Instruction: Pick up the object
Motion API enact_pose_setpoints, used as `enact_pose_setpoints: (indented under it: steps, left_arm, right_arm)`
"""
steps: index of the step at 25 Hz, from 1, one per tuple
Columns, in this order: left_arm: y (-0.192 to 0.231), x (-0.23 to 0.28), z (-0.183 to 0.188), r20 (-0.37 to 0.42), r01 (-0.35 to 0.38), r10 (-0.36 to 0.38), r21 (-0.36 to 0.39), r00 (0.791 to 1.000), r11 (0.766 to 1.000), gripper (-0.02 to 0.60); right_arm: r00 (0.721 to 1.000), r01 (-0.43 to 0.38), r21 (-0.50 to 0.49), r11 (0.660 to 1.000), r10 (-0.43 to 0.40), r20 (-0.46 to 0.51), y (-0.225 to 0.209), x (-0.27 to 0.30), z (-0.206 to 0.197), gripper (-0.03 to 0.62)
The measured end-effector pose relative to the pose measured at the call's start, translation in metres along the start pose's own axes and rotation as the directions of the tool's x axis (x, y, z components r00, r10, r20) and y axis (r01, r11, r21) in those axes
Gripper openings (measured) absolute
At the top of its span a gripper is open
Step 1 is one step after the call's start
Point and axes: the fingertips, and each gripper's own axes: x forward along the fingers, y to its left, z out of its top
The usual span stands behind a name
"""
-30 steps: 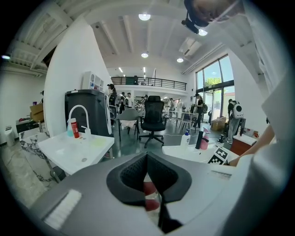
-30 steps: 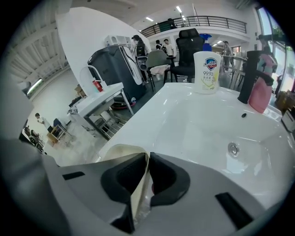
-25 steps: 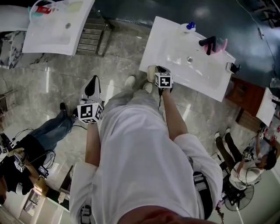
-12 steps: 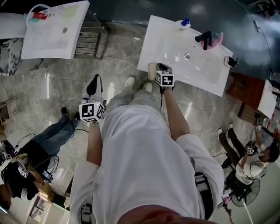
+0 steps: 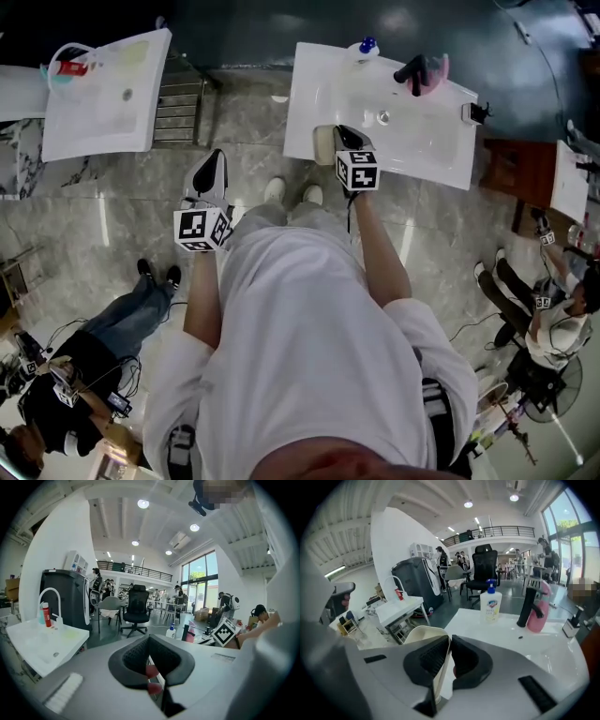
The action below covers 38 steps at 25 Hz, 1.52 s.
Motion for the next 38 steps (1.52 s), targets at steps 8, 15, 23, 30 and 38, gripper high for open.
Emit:
enact_pose_setpoints:
  steps: [8,15,23,30,38]
  left_arm:
    - [-0.027,0.036,0.033,0.049,0.128,-0.130,0.036,0.990,0.991,0.000]
    - [-0.048,0.061,0.072,0.096,0.214,-0.224,0.100,0.970,0.972,0.000]
    - [-0.064,0.083,0.126,0.167,0.257,-0.283,0.160,0.944,0.953,0.000]
    - [-0.071,0.094,0.161,0.197,0.284,-0.314,0.165,0.929,0.944,0.000]
    - [-0.096,0.084,0.182,0.233,0.317,-0.351,0.169,0.907,0.933,0.000]
  right_arm:
    - [0.978,0.058,-0.051,0.997,-0.047,0.202,0.002,-0.067,0.079,0.028]
    - [0.916,0.118,-0.053,0.992,-0.089,0.391,0.000,-0.119,0.144,0.028]
    - [0.809,0.179,-0.070,0.981,-0.106,0.578,-0.002,-0.185,0.201,0.028]
    - [0.716,0.223,-0.086,0.971,-0.104,0.690,-0.003,-0.233,0.229,0.026]
    - [0.638,0.300,-0.114,0.947,-0.111,0.762,-0.002,-0.272,0.245,0.025]
